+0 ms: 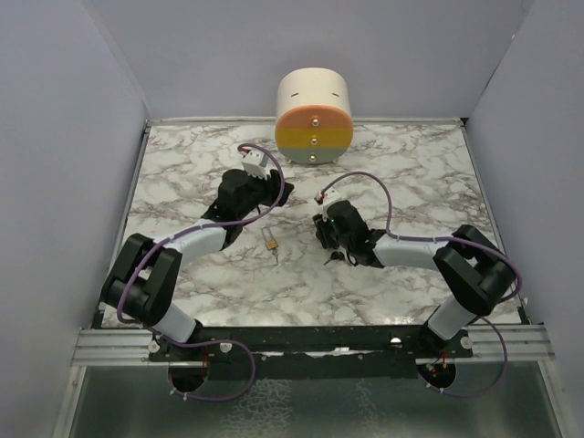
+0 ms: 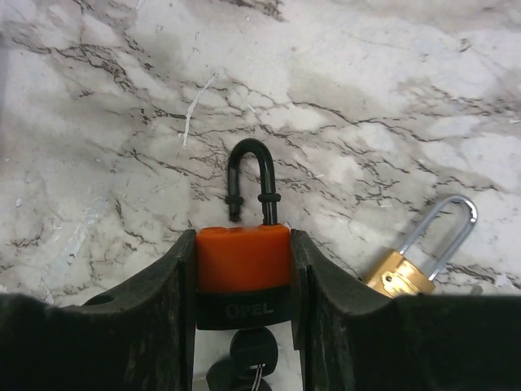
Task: Lock with the key
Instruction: Pick up the lock from the center of the board.
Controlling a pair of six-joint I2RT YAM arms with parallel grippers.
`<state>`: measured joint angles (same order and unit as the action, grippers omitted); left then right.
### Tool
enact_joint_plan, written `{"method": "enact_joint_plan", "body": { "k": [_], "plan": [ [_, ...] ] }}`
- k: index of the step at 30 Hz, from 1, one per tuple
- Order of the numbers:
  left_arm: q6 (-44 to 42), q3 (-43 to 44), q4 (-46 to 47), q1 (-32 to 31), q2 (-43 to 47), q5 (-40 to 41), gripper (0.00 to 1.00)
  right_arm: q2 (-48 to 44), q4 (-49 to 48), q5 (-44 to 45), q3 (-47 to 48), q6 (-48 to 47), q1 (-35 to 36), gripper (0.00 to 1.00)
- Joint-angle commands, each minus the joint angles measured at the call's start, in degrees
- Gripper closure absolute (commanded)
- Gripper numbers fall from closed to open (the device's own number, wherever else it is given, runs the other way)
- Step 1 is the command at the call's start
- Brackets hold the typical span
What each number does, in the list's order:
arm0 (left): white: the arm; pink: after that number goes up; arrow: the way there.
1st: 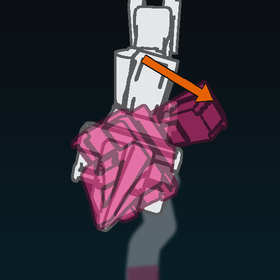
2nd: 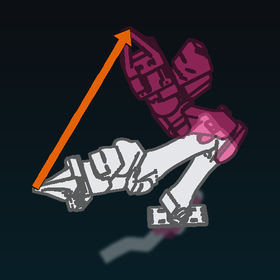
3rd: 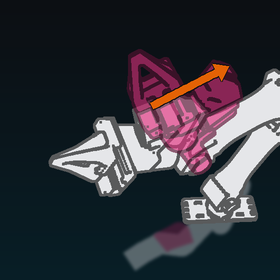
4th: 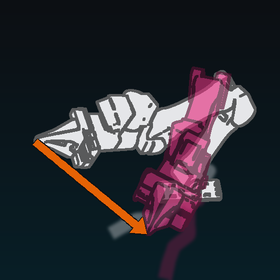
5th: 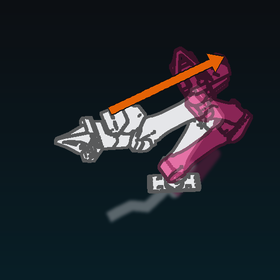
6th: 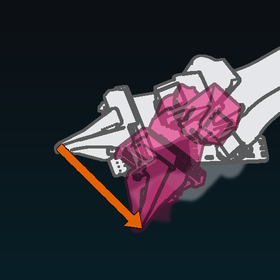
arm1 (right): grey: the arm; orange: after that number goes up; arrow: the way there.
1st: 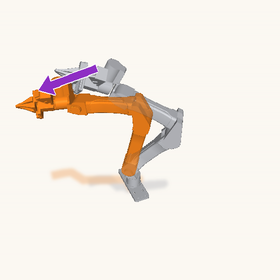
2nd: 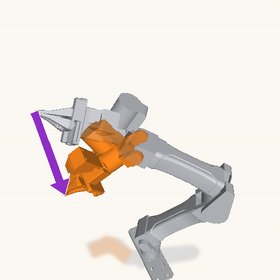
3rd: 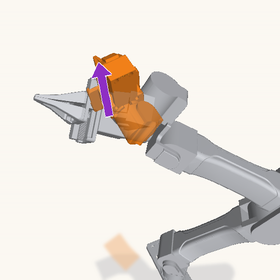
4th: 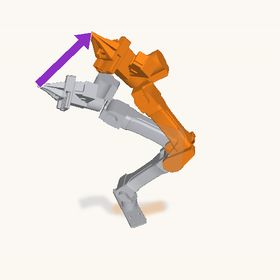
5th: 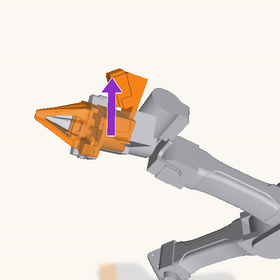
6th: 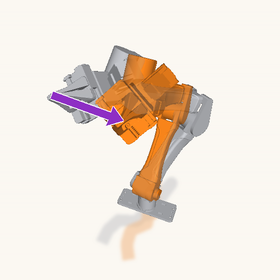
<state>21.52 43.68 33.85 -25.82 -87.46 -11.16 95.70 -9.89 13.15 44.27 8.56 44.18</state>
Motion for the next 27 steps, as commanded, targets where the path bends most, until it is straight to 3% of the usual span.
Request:
{"method": "enact_joint_plan", "body": {
  "k": [1,7,11,14,16,17,19,22,27],
  "plan": [
    [-0.4,1.6,1.5,0.7,-0.7,-2.9,0.45,-8.4,-12.7,3.2,-4.7,-3.4,0.4,0.98],
    [-4.1,4.2,3.2,2.3,-3.7,-16.3,0.45,-16.8,-24.6,1.9,-12.1,-7.6,0.4,0.98],
    [-1.1,3.9,12.6,5.0,-7.1,-30.0,0.44,-21.6,-29.1,2.2,-14.9,-10.7,0.4,0.98],
    [9.8,0.8,37.0,7.3,-11.5,-41.2,0.44,-25.8,-32.1,-0.8,-17.4,-13.3,0.4,0.98],
    [23.5,-0.4,60.1,8.8,-16.5,-48.1,0.45,-29.1,-33.1,-3.2,-18.7,-14.1,0.4,0.98],
    [29.9,0.9,67.4,9.5,-18.8,-50.0,0.45,-30.4,-33.1,-3.8,-19.1,-14.2,0.4,0.98],
    [33.2,3.5,68.2,9.4,-20.6,-52.9,0.47,-33.2,-32.7,-5.0,-19.8,-14.3,0.4,0.98],
    [29.3,2.3,67.9,7.9,-17.8,-55.0,0.46,-36.5,-31.8,-6.9,-20.3,-14.6,0.4,0.98],
    [31.9,3.4,67.9,7.2,-15.8,-55.8,0.45,-39.9,-31.0,-11.0,-20.4,-15.1,0.4,0.98]
  ]
}}
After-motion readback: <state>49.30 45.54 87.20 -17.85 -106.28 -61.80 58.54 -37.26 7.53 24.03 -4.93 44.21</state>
